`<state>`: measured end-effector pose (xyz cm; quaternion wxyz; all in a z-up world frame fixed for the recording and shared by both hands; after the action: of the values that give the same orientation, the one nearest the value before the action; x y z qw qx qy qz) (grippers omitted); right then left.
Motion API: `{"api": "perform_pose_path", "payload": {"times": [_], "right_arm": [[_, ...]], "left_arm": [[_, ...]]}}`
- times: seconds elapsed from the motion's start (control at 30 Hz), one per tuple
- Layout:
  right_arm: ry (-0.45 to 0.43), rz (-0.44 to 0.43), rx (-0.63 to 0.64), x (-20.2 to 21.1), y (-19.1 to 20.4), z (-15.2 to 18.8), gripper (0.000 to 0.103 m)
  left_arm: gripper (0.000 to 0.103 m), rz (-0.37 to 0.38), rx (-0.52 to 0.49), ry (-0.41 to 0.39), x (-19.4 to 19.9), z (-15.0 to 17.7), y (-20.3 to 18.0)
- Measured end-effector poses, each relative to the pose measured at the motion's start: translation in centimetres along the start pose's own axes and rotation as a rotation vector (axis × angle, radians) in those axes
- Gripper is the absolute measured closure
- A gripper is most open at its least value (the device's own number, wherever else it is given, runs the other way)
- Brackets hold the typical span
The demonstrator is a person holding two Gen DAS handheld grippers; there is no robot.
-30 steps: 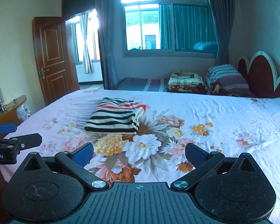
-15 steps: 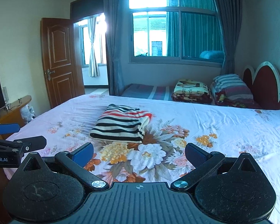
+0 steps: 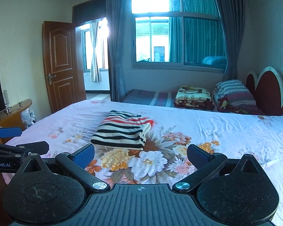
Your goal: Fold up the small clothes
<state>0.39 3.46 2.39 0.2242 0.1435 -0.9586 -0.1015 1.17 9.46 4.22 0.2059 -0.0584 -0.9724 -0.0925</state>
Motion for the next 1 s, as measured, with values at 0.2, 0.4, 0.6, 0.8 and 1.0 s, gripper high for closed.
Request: {"api": "perform_pose_path", "payload": {"times": [0.2,0.4,0.6,0.8,1.0], "right_arm": [[-0.024,-0.001,-0.010,0.49,-0.31,-0.30,0.000],[-0.029,0.002,-0.012,0.69,-0.39,-0.37,0.000],[-0.031,-0.001,-0.009,0.78,-0.36,-0.25,0.000],[-0.029,-0.003,-0.005,0.65,-0.17,-0.16,0.000],[-0.025,-0.002,-0.003,0.54,-0.17,-0.02,0.000]], "left_arm": [[0.001,0.006,-0.012,-0.009,0.21,-0.34,-0.10],[0.001,0.009,-0.018,-0.016,0.17,-0.52,0.01],[0.001,0.018,-0.013,-0.017,0.22,-0.43,0.14],[0.001,0.016,-0.015,-0.016,0.16,-0.42,0.29],[0.001,0.013,-0.013,-0.015,-0.10,-0.45,0.40]]}}
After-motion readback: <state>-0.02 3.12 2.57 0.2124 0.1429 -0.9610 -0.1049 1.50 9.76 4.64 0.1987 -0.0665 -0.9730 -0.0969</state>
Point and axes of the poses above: each gripper's, at about its wrist camera, not at the fingertips, and x roughly against the way its jaws point, y to its left, z to its underside, the point moved 9 cm from there along -x, roughly the way its jaws point, and after that the axes turned 10 degrees about -x, right-handed, at the moved point
